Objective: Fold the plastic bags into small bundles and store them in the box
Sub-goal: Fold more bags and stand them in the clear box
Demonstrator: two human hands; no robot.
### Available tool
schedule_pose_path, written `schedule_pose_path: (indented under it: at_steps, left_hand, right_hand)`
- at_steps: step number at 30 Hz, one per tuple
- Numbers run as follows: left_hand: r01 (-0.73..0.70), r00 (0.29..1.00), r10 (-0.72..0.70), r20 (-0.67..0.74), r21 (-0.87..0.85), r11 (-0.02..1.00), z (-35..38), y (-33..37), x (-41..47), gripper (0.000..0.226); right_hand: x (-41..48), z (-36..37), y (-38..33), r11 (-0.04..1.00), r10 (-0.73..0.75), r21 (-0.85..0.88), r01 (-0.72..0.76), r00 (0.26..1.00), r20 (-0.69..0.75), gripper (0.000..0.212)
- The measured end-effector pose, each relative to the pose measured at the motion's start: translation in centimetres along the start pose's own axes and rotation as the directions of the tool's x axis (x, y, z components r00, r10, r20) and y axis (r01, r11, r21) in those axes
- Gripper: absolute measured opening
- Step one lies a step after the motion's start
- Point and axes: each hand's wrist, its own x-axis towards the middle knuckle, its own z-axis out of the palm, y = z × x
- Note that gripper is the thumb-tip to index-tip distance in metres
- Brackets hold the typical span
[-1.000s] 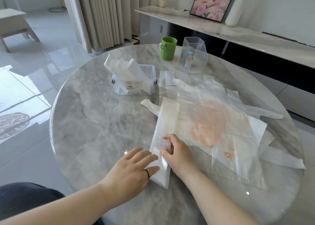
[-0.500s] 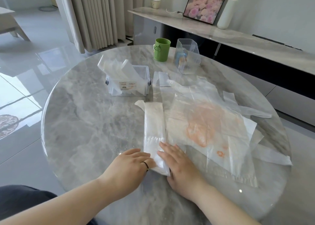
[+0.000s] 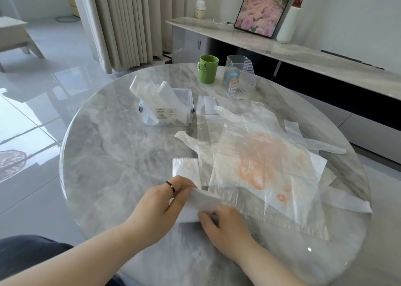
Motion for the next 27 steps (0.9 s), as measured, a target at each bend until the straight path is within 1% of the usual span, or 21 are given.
schedule_pose_path:
  at_steps: [1,4,6,7,8,9,11,13,16,20,22,25,26,27]
  left_hand:
    - [0.034,0.999,-0.035,-0.024,-0.038,0.999,0.0,0.4,0.2,0.014]
    - [0.177,0.977,-0.191,-0.093,-0.149,0.973,0.2,0.1,1.1,0.028]
    - [0.266,0.946,-0.298,-0.126,-0.223,0.938,0.3,-0.4,1.9,0.024]
    - [0.302,0.93,-0.344,-0.128,-0.267,0.915,0.2,-0.7,2.2,0.018]
    - [0.336,0.913,-0.387,-0.131,-0.296,0.894,0.1,-1.0,2.5,0.016]
    - [0.364,0.898,-0.419,-0.137,-0.307,0.879,0.0,-1.3,2.8,0.024]
    - [0.408,0.882,-0.451,-0.133,-0.262,0.875,0.0,-1.7,3.1,0.046]
    - [0.443,0.88,-0.464,-0.1,-0.18,0.878,0.1,-2.0,3.2,0.057]
    - [0.482,0.869,-0.493,-0.053,-0.137,0.865,0.4,-2.6,3.2,0.061]
    - [0.496,0.857,-0.511,-0.063,-0.165,0.852,0.3,-2.8,3.5,0.063]
    - [0.501,0.858,-0.511,-0.053,-0.134,0.855,0.3,-3.0,3.6,0.064]
    - [0.483,0.876,-0.483,-0.013,-0.001,0.876,0.0,-3.0,3.7,0.068]
    - [0.464,0.885,-0.465,-0.004,0.086,0.882,0.1,-3.0,3.6,0.069]
    - [0.433,0.895,-0.446,0.011,0.227,0.873,0.1,-3.1,3.7,0.069]
  right_hand:
    - [-0.1,0.0,-0.3,0.999,0.046,0.022,-0.046,0.999,0.004,0.043]
    - [0.1,0.1,-1.2,0.984,0.134,0.119,-0.133,0.991,-0.001,0.04]
    - [0.8,0.2,-1.5,0.965,0.19,0.184,-0.187,0.982,0.003,0.04]
    - [1.3,0.2,-1.7,0.957,0.212,0.201,-0.21,0.977,0.007,0.039]
    - [1.8,0.4,-1.8,0.951,0.236,0.203,-0.233,0.972,0.01,0.038]
    - [2.4,0.5,-1.9,0.946,0.262,0.194,-0.259,0.965,0.012,0.038]
    - [3.5,0.6,-2.1,0.935,0.313,0.165,-0.313,0.949,0.024,0.035]
    - [4.5,0.5,-2.3,0.928,0.353,0.11,-0.356,0.934,0.05,0.032]
    - [5.5,0.2,-2.9,0.925,0.379,0.0,-0.381,0.922,0.083,0.034]
    - [6.8,0.1,-3.4,0.918,0.396,-0.087,-0.388,0.911,0.114,0.036]
    - [7.4,0.1,-3.7,0.913,0.404,-0.118,-0.391,0.907,0.117,0.036]
    - [8.3,0.3,-4.0,0.904,0.415,-0.166,-0.394,0.902,0.118,0.036]
    - [8.3,0.4,-4.2,0.903,0.413,-0.183,-0.39,0.904,0.114,0.033]
    - [8.5,0.5,-4.3,0.899,0.414,-0.202,-0.388,0.904,0.105,0.029]
